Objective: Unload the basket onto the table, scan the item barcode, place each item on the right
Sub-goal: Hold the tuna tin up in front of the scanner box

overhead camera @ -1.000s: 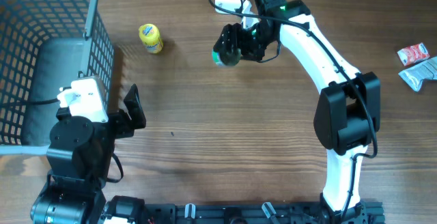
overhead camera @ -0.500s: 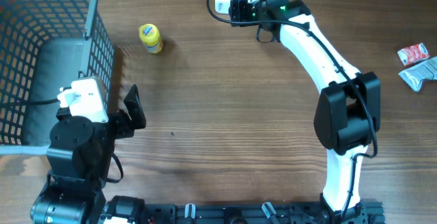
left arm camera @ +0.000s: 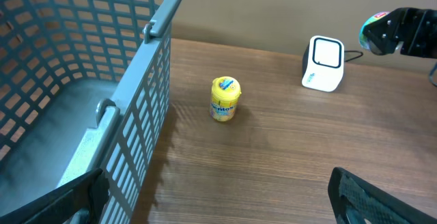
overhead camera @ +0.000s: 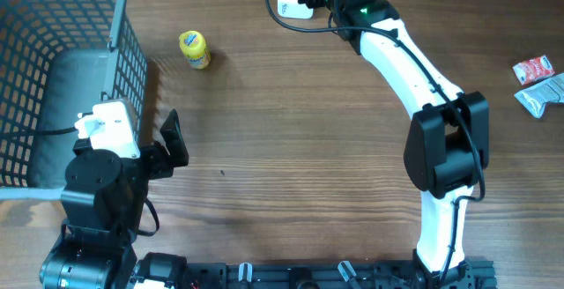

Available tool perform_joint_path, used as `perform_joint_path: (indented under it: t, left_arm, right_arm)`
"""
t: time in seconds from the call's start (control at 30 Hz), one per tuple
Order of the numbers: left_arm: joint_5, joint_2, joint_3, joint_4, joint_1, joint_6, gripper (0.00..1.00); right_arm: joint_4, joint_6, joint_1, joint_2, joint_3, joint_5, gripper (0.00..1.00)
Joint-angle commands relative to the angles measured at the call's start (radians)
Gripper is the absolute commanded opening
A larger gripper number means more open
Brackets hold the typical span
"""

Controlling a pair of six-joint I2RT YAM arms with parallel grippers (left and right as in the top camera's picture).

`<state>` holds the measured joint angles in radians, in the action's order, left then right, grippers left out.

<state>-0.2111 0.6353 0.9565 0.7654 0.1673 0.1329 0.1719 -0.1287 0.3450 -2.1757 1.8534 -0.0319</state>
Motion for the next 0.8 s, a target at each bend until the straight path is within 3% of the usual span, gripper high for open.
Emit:
perform_joint_path:
  t: [0.0,0.47,0.77]
  left_arm:
    - [0.002,0.001,0.011,0.003,-0.002,0.006,1.00]
    - [0.001,0.009,0.010,0.014,-0.002,0.006,1.00]
    - [0.001,0.009,0.010,0.014,-0.002,0.006,1.00]
  right_arm:
    - [-0.069,0.020,0.005,-0.056,0.000,-0.024,0.38]
    - [-0.332,0.021,0.005,-0.158,0.000,-0.024,0.40]
    - [-0.388,0.022,0.005,-0.208,0.000,-0.026,0.40]
